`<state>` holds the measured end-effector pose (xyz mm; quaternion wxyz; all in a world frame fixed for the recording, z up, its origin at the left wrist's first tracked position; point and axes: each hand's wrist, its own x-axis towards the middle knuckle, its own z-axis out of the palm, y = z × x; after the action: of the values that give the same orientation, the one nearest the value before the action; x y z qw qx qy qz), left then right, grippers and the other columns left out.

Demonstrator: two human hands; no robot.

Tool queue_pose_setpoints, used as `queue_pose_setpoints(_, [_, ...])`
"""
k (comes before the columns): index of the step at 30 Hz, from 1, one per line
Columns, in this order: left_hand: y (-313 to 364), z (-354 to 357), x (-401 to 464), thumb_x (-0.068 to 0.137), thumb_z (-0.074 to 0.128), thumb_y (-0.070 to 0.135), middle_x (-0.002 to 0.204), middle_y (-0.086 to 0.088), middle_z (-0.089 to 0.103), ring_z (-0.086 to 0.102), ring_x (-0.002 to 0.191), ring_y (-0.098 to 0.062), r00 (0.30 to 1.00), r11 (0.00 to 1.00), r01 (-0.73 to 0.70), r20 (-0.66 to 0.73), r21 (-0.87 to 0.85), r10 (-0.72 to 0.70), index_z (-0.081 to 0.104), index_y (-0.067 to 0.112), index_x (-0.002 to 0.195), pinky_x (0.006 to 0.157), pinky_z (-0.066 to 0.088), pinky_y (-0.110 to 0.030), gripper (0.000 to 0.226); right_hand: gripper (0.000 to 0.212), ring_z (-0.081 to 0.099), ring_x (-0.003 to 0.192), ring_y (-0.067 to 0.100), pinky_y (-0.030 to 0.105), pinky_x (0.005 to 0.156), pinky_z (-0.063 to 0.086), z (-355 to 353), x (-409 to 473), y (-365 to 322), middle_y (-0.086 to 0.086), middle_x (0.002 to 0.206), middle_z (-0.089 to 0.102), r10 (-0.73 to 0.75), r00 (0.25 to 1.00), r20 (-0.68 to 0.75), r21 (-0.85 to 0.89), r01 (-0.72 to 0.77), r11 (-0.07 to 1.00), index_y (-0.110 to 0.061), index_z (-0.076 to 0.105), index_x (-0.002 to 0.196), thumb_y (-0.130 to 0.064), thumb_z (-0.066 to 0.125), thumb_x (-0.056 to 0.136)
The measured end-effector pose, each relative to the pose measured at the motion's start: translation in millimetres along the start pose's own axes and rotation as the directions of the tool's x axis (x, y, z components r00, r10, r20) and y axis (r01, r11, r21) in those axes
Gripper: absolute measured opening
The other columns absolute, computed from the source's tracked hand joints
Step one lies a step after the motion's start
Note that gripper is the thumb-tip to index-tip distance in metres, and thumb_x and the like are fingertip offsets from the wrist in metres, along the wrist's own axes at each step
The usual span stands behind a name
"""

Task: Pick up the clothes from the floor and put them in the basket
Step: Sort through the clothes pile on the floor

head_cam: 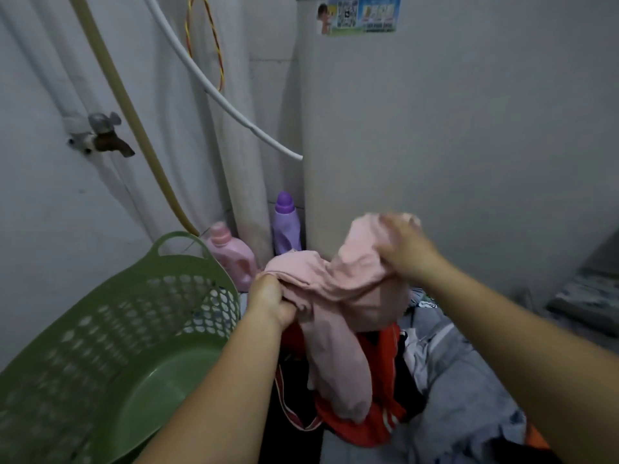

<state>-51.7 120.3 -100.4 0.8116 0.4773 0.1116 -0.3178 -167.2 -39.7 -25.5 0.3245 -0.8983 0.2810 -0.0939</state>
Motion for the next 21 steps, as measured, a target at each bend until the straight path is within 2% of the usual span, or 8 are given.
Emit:
queue_pose_setpoints(2, [15.7,7.5,-18.4,0.096,0.036,0.012,0.136,-0.01,0.053,0.052,0.126,-0.026,0.998,0.995,-0.024,0.048,-0.098,0.029,0.057,0.0,0.123,0.105,0.042,-0.045,0.036,0.074,0.039,0.133,0.021,0.029,0.108,0.036,20.8,-20.3,9.2,0.003,0.15,0.033,0.035,0.953,0.302,0.111,-0.071,0.991,-0.027,0.033,0.145,-0.041,0.068,0.081])
queue_pose_setpoints(4, [34.3,9.4,-31.7,0.098,0.031,0.015,0.132,-0.019,0.055,0.046,0.131,-0.028,0.991,0.983,-0.051,0.116,-0.178,0.072,0.061,0.001,0.106,0.105,0.037,-0.045,0.033,0.113,0.027,0.14,0.016,0.031,0.113,0.031,47.1,-33.7,9.2,-0.007,0.155,0.019,0.011,0.905,0.426,0.127,-0.071,0.989,-0.035,0.019,0.149,-0.058,0.079,0.055])
queue_pose_setpoints(6, [53.8,11.5,-47.3,0.099,0.03,0.018,0.134,-0.021,0.054,0.043,0.134,-0.03,0.978,0.977,-0.085,0.173,-0.194,0.12,0.061,0.0,0.104,0.108,0.035,-0.045,0.036,0.131,0.018,0.146,0.021,0.031,0.117,0.024,78.8,-28.1,5.8,0.0,0.158,0.012,-0.072,0.949,0.306,0.087,0.047,0.995,-0.032,0.007,0.151,-0.052,0.084,0.047])
queue_pose_setpoints(9, [81.2,8.3,-71.3,0.1,0.029,0.019,0.144,-0.016,0.046,0.044,0.133,-0.029,0.955,0.961,-0.15,0.218,-0.231,0.201,0.046,0.0,0.136,0.106,0.037,-0.043,0.045,0.093,0.045,0.131,0.025,0.019,0.097,0.033,108.8,-14.0,-28.7,0.01,0.145,0.04,-0.15,0.985,-0.081,0.213,0.164,0.963,-0.026,0.023,0.149,-0.032,0.075,0.072])
queue_pose_setpoints(13, [115.5,-16.8,-102.5,0.101,0.028,0.023,0.13,-0.011,0.058,0.055,0.114,-0.026,0.909,0.9,-0.294,0.196,-0.321,0.367,0.05,0.002,0.133,0.09,0.044,-0.042,0.044,0.068,0.05,0.117,0.012,-0.005,0.086,0.027,119.4,-12.4,-92.7,0.009,0.135,0.051,-0.283,0.91,-0.304,0.421,0.395,0.817,-0.021,0.036,0.144,-0.015,0.065,0.083])
queue_pose_setpoints(17, [144.6,-73.7,-121.1,0.091,0.038,0.026,0.081,-0.006,0.077,0.073,0.071,-0.021,0.857,0.822,-0.451,0.088,-0.348,0.508,0.078,0.007,0.072,0.076,0.047,-0.041,0.048,0.082,0.049,0.115,0.013,0.011,0.091,0.032,142.4,-27.7,-151.3,0.009,0.132,0.05,-0.434,0.866,-0.249,0.487,0.499,0.717,-0.024,0.033,0.146,-0.03,0.066,0.07])
queue_pose_setpoints(19, [152.6,-104.4,-128.4,0.076,0.046,0.027,0.078,-0.006,0.077,0.074,0.069,-0.019,0.831,0.783,-0.518,0.017,-0.344,0.557,0.079,0.008,0.068,0.073,0.048,-0.04,0.038,0.084,0.047,0.117,0.015,0.015,0.092,0.031,163.6,-35.0,-169.8,0.011,0.136,0.046,-0.469,0.869,-0.158,0.487,0.481,0.729,-0.027,0.029,0.147,-0.021,0.068,0.073])
queue_pose_setpoints(21, [156.1,-136.8,-128.2,0.076,0.047,0.024,0.084,-0.006,0.076,0.074,0.076,-0.02,0.826,0.773,-0.55,-0.066,-0.315,0.56,0.077,0.008,0.083,0.078,0.049,-0.041,0.035,0.081,0.048,0.122,0.025,0.024,0.097,0.036,187.6,-41.4,-181.5,0.013,0.139,0.042,-0.501,0.865,-0.016,0.465,0.45,0.762,-0.031,0.023,0.148,-0.012,0.064,0.082])
